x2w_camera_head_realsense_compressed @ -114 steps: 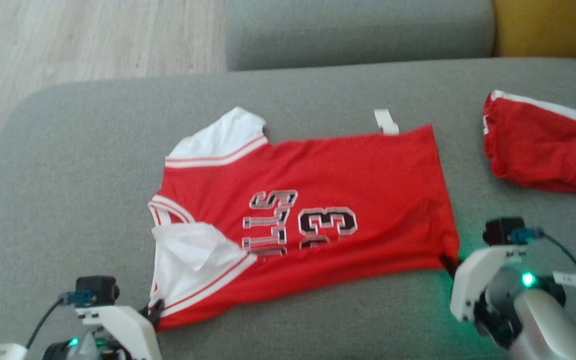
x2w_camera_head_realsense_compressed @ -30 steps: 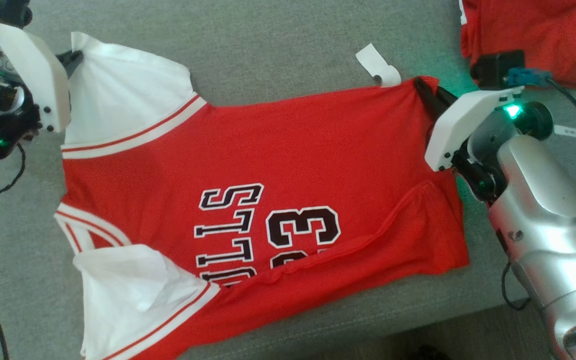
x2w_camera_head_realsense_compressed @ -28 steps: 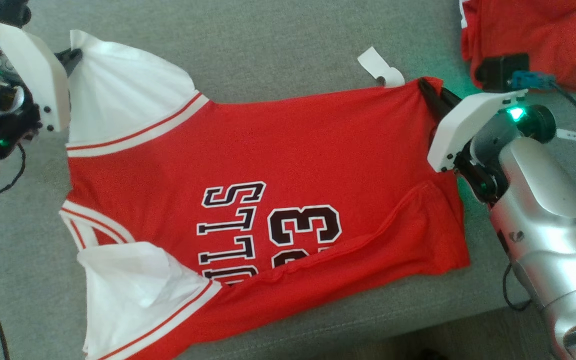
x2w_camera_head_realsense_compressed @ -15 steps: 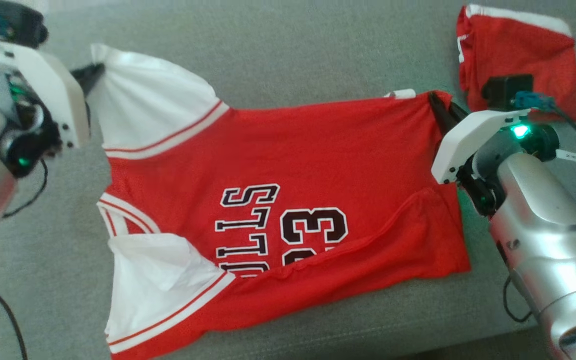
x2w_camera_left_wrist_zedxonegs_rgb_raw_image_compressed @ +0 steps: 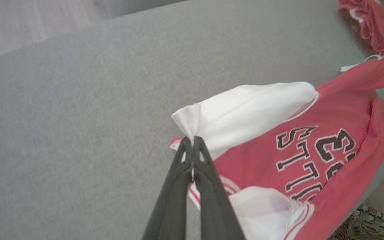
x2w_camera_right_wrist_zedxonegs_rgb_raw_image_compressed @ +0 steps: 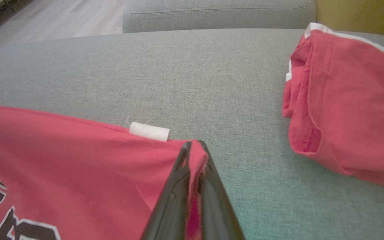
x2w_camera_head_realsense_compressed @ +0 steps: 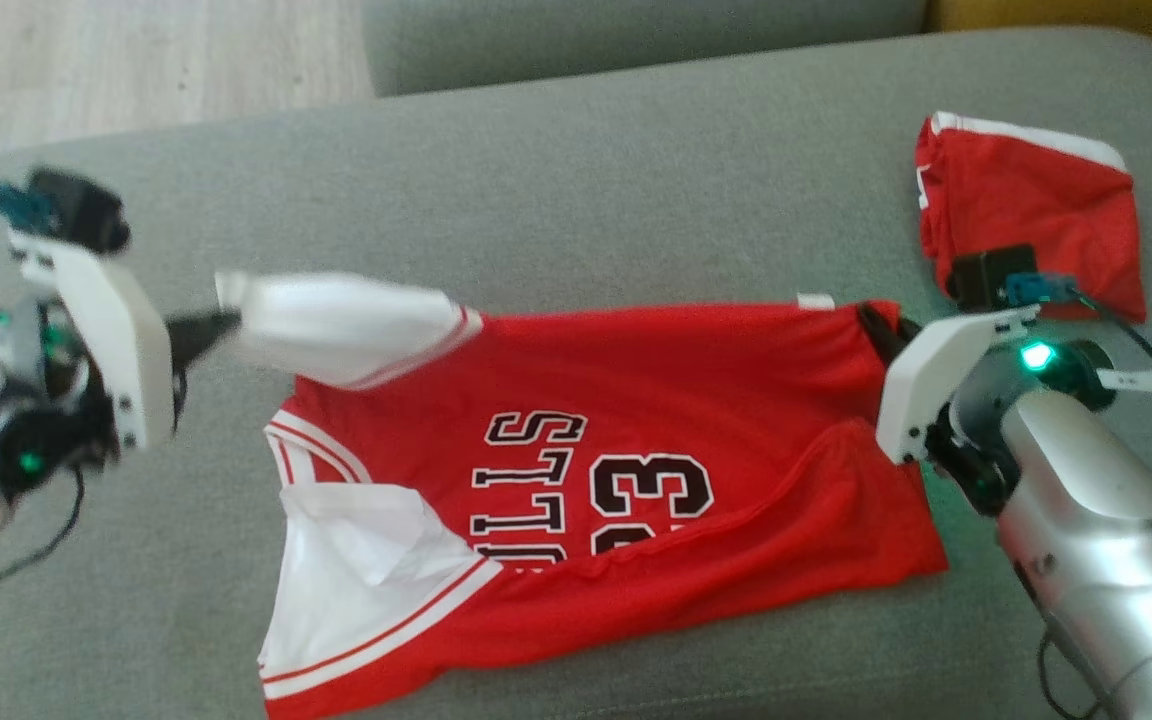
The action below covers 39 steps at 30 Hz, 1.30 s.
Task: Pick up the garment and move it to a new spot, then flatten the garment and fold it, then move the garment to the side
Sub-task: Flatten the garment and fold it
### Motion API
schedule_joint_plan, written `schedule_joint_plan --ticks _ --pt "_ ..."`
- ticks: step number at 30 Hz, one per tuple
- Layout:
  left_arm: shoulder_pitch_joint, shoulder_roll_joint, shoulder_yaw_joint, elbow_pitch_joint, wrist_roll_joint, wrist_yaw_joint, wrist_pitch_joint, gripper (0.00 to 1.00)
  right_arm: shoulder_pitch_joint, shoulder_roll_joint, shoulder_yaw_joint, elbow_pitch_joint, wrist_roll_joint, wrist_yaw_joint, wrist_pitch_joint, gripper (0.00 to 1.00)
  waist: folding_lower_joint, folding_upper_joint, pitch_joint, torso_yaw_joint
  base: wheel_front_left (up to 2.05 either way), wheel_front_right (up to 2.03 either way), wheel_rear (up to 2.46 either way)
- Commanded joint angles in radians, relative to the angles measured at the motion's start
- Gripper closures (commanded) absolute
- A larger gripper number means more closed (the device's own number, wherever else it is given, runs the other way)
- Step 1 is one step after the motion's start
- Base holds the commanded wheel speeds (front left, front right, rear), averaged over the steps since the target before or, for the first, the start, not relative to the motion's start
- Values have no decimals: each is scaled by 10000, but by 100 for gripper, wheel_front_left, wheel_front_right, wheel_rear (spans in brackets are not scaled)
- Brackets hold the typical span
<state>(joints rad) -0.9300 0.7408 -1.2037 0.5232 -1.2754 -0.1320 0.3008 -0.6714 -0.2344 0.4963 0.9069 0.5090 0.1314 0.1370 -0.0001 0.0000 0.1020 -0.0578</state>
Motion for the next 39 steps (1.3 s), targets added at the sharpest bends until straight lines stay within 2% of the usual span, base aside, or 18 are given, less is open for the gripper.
schedule_joint_plan --ticks 1,7,14,20,21,22,23,24,25,26,34,37,39 --pt "-290 647 385 -294 -135 14 96 100 -93 -182 187 -355 98 -7 65 100 1 0 -177 94 0 0 0" --pt "418 1345 107 -1389 -691 14 782 100 174 -739 737 -569 340 -7 448 100 1 0 -405 212 0 0 0" --pt "1219 1842 -172 -2816 -1162 147 1357 100 550 -1584 1911 -1357 949 -7 1867 100 1 0 -441 255 0 0 0" --pt "1738 2078 -347 -3319 -1398 205 1789 100 889 -2017 2495 -1890 1467 -7 2699 100 1 0 -543 200 0 0 0" --pt "1810 2068 -360 -3348 -1416 215 1783 100 944 -2068 2549 -1916 1540 -7 2814 98 1 0 -563 194 0 0 0" --pt "1872 2039 -369 -3352 -1408 229 1735 100 985 -2109 2591 -1945 1593 -7 2890 73 1 0 -574 187 0 0 0" --pt "1952 1997 -381 -3336 -1430 243 1707 87 1009 -2135 2618 -1965 1625 -7 2918 21 1 0 -578 182 0 0 0" --pt "2046 1963 -413 -3323 -1426 238 1759 53 1036 -2145 2656 -1946 1642 -7 2984 0 1 0 -591 171 0 0 0" --pt "2133 1930 -437 -3308 -1405 234 1762 11 1065 -2145 2719 -1945 1652 -7 3071 0 1 0 -610 159 0 0 0" --pt "2221 1882 -449 -3274 -1409 236 1718 0 1088 -2137 2759 -1954 1665 -7 3106 0 1 0 -637 144 0 0 0" --pt "2308 1936 -388 -3266 -939 339 1114 0 1284 -2329 2550 -2221 1923 -7 2710 0 1 0 -970 163 0 0 0" --pt "2296 2064 -134 -3512 -709 545 403 0 1456 -2467 1974 -2547 2110 -7 2041 0 1 0 -1114 220 0 0 0" --pt "2370 2141 108 -3663 -550 856 -309 0 1669 -2478 1589 -2841 2290 -7 1607 0 1 0 -1239 256 0 0 0"
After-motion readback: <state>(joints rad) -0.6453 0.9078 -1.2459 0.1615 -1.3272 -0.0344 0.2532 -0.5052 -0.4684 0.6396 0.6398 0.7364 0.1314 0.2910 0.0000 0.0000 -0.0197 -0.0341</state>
